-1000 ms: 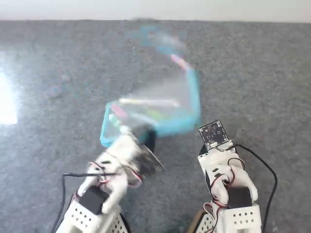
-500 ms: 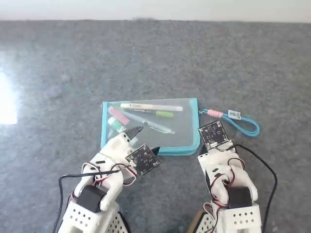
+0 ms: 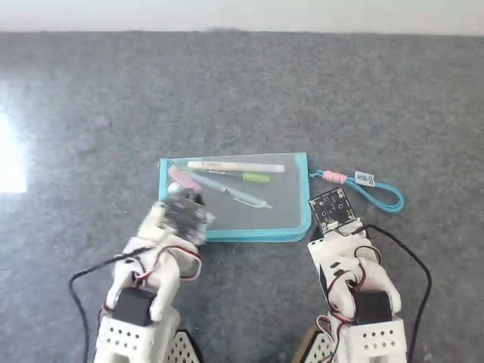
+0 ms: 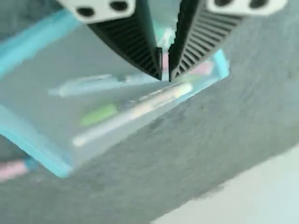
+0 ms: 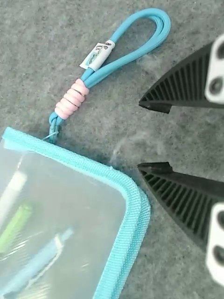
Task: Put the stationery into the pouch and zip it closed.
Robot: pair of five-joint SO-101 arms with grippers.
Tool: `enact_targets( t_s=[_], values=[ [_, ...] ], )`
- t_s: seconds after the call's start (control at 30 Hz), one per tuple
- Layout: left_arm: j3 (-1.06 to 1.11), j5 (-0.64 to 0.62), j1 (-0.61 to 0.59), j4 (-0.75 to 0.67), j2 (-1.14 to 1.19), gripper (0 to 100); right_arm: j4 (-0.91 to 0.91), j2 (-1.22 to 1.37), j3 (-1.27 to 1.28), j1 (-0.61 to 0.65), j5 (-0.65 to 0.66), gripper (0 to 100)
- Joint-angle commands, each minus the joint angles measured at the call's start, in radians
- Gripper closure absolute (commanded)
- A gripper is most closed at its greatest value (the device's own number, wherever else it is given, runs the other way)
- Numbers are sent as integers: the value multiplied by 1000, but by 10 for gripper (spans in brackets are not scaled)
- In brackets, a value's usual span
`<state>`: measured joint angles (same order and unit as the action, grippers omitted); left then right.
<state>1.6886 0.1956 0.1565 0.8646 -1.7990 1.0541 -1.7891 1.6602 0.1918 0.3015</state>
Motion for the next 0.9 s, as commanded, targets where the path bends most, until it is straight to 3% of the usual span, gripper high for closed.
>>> enact_targets(
  t_s=[0.0,0.13,0.23,0.3,0.53,0.73,0.87],
  values=[
    [-28,-226,-123,-44,-23,989,-18,-2,5,-5,9,816],
    [-7,-379,-167,-3,-20,988,-2,1,23,-10,17,852],
    [-7,-365,-173,54,-18,988,50,-2,25,-12,17,939],
    [-7,-305,-170,103,-17,988,65,-2,23,-12,17,993],
    [-7,15,-175,373,-17,988,176,-2,23,-18,18,965],
    [-7,272,-172,419,-18,988,199,-2,23,-254,14,962],
    [-7,318,-170,419,-18,988,191,-2,23,-360,9,961]
  ],
)
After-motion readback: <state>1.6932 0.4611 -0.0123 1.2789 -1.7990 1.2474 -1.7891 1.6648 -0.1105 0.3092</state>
